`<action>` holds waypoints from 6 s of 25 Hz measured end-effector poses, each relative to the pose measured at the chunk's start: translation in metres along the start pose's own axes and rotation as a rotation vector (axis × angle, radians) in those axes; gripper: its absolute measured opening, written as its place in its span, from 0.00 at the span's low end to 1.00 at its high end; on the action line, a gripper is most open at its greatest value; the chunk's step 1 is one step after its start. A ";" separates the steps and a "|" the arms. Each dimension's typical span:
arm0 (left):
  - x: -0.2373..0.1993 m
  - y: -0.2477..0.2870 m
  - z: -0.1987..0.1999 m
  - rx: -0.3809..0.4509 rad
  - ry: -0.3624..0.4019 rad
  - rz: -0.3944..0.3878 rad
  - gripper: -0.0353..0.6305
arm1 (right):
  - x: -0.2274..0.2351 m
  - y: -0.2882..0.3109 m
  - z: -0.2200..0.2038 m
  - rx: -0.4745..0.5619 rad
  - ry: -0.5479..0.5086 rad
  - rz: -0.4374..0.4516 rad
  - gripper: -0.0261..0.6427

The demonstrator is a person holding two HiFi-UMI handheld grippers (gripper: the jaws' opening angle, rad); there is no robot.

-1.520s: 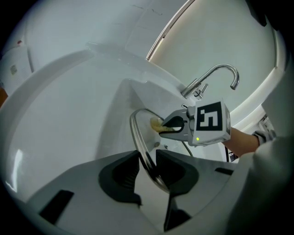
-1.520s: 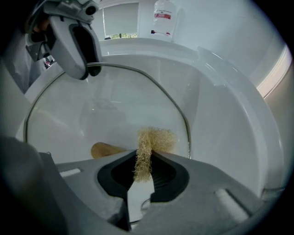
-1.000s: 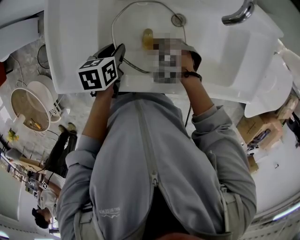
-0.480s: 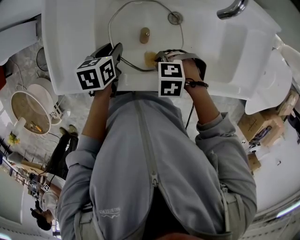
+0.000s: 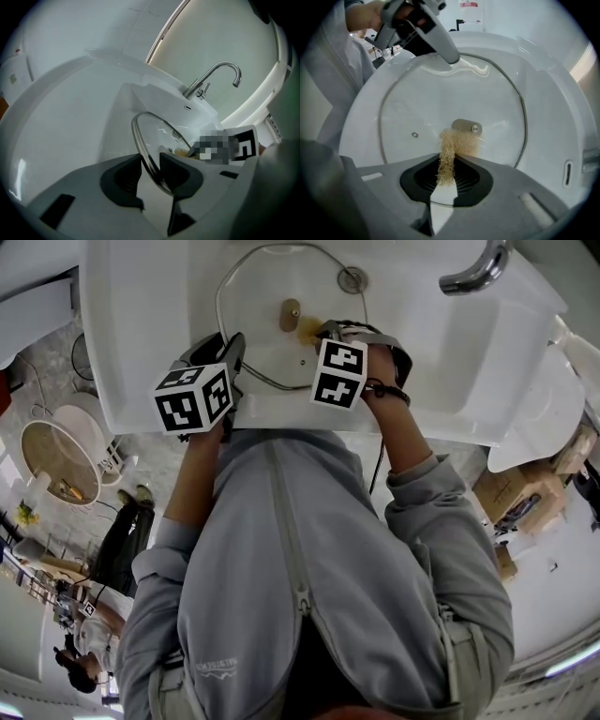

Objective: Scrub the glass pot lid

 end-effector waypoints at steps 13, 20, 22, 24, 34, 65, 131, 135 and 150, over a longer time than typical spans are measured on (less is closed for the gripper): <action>0.000 0.002 -0.002 -0.014 0.004 0.000 0.23 | 0.123 0.028 -0.014 -0.065 0.078 -0.224 0.11; 0.000 0.000 -0.001 -0.007 0.007 -0.005 0.23 | 0.137 0.030 -0.018 -0.097 0.021 -0.310 0.11; 0.000 0.000 -0.001 -0.005 0.010 -0.005 0.23 | 0.136 0.031 -0.018 -0.097 0.017 -0.320 0.11; 0.001 0.000 -0.001 -0.002 0.012 -0.005 0.23 | 0.135 0.031 -0.019 -0.091 0.022 -0.303 0.12; 0.002 -0.002 0.002 0.016 0.012 -0.008 0.23 | 0.089 0.034 -0.048 -0.125 0.050 -0.215 0.11; 0.004 -0.001 0.002 0.030 0.034 0.004 0.24 | -0.059 -0.030 -0.008 0.040 -0.041 0.073 0.11; 0.106 -0.129 0.071 0.375 0.999 0.420 0.15 | -0.067 -0.156 -0.041 0.652 0.559 -0.180 0.11; 0.132 -0.125 0.058 0.386 1.136 0.375 0.15 | -0.065 -0.153 -0.040 0.650 0.572 -0.178 0.11; 0.172 -0.118 0.001 0.343 1.433 -0.030 0.15 | -0.059 -0.155 -0.074 0.636 0.700 -0.073 0.11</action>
Point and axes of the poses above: the fingertips, and each gripper's own axes: y forward along the fingers, x to its right, z out of its top, the point moved 2 cm from there along -y, backward along the fingers, and after that the axes turned 13 degrees about -x, right-handed, at the moved point
